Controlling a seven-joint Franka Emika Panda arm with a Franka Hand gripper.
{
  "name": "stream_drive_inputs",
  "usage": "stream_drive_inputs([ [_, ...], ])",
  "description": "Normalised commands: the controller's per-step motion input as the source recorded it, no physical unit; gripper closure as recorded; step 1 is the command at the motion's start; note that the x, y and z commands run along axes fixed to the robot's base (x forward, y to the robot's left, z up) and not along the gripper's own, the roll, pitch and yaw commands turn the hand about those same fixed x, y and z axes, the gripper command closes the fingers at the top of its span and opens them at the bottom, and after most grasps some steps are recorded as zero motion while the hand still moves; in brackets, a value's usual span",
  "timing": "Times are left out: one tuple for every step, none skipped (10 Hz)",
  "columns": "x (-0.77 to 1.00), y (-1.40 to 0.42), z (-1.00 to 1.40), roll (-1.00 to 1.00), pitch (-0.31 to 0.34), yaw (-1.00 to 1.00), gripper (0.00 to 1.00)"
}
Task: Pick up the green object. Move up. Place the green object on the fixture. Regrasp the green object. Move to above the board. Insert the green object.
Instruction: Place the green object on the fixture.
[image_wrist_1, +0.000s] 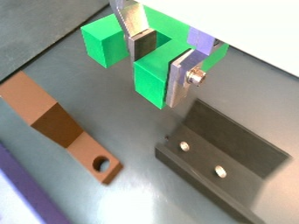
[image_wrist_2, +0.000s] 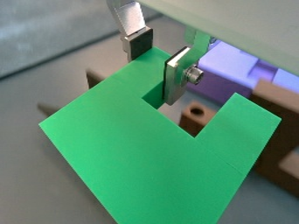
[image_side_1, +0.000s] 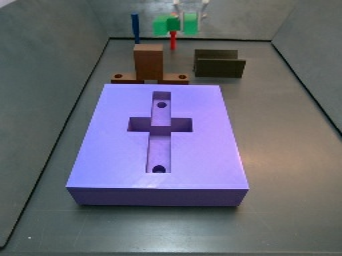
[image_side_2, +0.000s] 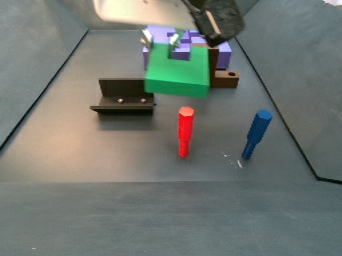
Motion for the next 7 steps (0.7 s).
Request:
stream_drive_inputs([
  [0.74,0.0,0.42,-1.0,-0.026,-0.34,1.0],
  [0.86,0.0,0.35,-0.93,0.04,-0.28,1.0],
  [0.95,-0.04,0.17,-0.75,0.174,-0.17,1.0],
  [0.95,-0.07,0.18,-0.75,0.197,-0.14,1.0],
  [0.95,-0.09,0.23,-0.75,0.197,-0.09,1.0],
  [0.92,-0.07,0.22,-0.77,0.197,-0.04,1.0],
  [0.9,-0.06,0.15,-0.78,0.197,-0.01,1.0],
])
